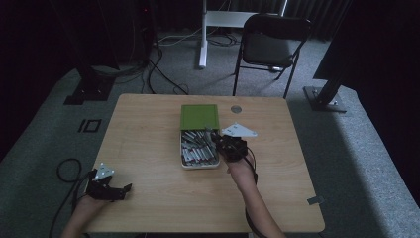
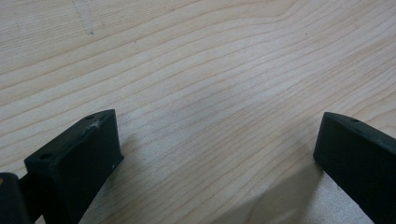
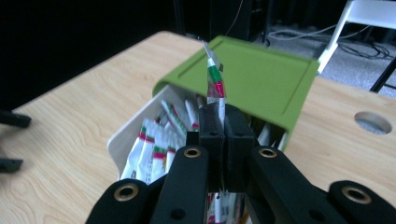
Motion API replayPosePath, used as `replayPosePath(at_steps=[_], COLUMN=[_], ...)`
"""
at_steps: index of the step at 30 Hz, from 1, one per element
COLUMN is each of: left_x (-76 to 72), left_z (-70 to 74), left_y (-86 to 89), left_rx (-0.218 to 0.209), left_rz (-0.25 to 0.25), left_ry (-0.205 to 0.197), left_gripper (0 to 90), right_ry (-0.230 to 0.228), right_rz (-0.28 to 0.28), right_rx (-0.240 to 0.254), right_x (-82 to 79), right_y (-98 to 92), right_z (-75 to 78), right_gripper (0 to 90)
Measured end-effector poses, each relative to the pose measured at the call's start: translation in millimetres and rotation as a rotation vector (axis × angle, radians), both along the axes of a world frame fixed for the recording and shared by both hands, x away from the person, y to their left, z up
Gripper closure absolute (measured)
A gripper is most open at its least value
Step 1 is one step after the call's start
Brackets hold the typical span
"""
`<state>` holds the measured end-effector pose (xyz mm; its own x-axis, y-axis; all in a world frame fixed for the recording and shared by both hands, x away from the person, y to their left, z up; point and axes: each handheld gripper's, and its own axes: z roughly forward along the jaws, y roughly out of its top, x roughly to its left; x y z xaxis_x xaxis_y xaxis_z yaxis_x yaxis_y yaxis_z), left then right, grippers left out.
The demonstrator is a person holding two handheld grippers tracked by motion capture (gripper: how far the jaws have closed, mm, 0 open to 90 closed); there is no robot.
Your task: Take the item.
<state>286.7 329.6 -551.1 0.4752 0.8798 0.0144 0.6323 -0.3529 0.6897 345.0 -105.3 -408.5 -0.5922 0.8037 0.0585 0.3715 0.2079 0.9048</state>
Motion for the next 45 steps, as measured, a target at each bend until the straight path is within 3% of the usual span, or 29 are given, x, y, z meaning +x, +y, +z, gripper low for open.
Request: replayPosePath(at_steps=[7,14,23,27,33,40,45], left_x=[0.0,0.0,-0.1,-0.1,-0.1,-0.1,-0.1], left_z=[0.0,-0.1,0.0,0.1,0.0,0.0,0.0], left_y=[0.0,0.0,0.0,0.0,0.0,0.0,0.0], left_rx=[0.0,0.0,0.0,0.0,0.0,0.0,0.0], left_rz=[0.0,0.0,0.0,0.0,0.0,0.0,0.0], left_ry=[0.0,-0.001,0.001,0.001,0.001,0.001,0.001], left_gripper=[1.4,1.4,1.4,1.4,1.4,1.4,1.4], right_ry=[-0.037,-0.019,0.077,0.134,0.198,0.269,0.284], right_rz=[-0.047,-0.122,-0.198,-0.199,-0.181,-0.24,-0.268], right_rx=[0.024,0.026,0.044,0.059,0.122,0.079,0.086], right_x=[4.6,19.1,43.3,52.0,60.8,66.2,66.2], right_y=[-21.6,-44.7,-61.6,-62.6,-60.1,-73.3,-92.7], right_z=[17.9,13.4,-30.3,-54.8,-81.2,-108.9,-116.9], right_gripper=[88.9,88.8,88.8,88.8,88.8,88.8,88.0])
